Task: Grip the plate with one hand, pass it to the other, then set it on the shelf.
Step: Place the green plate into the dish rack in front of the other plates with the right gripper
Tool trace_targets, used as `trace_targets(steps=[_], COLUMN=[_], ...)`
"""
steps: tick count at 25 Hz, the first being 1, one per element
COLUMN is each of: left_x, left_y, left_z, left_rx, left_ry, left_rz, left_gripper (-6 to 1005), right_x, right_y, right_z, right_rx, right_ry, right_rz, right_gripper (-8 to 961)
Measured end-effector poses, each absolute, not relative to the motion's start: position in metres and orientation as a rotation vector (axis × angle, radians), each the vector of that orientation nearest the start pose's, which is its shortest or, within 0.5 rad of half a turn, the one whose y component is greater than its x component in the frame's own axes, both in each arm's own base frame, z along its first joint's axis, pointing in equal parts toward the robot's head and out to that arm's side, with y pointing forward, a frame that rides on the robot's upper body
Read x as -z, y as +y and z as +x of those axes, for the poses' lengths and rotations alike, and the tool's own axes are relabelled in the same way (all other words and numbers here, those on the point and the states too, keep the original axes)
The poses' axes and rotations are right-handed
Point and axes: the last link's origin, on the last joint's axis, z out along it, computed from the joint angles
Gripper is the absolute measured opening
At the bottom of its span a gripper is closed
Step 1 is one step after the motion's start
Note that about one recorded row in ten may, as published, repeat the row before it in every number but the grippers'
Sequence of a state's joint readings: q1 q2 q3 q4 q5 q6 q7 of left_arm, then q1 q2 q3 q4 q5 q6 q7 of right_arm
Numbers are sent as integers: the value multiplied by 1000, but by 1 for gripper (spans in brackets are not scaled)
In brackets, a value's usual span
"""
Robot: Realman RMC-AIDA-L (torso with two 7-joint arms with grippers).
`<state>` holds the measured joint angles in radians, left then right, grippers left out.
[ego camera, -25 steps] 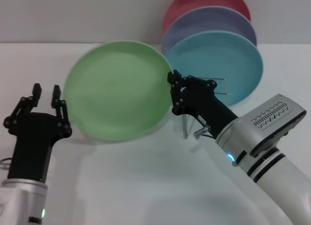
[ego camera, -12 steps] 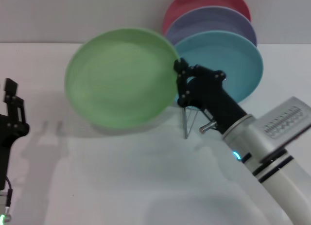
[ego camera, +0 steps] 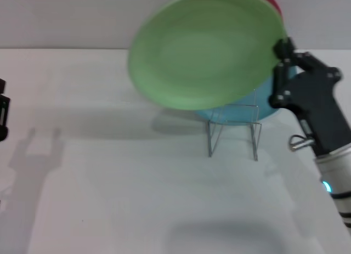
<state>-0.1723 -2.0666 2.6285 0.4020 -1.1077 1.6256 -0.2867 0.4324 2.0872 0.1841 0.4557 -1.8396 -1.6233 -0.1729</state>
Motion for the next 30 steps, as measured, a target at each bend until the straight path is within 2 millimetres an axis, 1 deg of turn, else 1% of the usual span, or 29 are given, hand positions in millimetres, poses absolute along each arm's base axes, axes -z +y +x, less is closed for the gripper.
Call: trace_targets(steps=[4, 6, 10, 13, 18, 30], left_x=[0, -1, -1, -1, 0, 0], left_y=[245, 247, 251, 253, 256, 257], left_z=[-312, -313, -312, -310, -307, -304], left_rx=[1251, 1263, 1293, 1304, 1323, 1346], left_ry=[-645, -659, -680, -680, -687, -690], left_rz=[-1344, -1345, -1349, -1353, -1357, -1355], left_gripper=[608, 672, 800, 815, 829, 829], right_x=[40, 34, 30, 27, 25, 30], right_y=[265, 258, 255, 252, 252, 260], right_z=[234, 243, 249, 256, 264, 277], right_rx=[-1030, -978, -929, -873, -829, -733], right_ry=[81, 37, 10, -18, -35, -22], right_rz=[-1547, -1512, -1487, -1477, -1486, -1559], right_gripper=[51, 53, 58, 61, 67, 82])
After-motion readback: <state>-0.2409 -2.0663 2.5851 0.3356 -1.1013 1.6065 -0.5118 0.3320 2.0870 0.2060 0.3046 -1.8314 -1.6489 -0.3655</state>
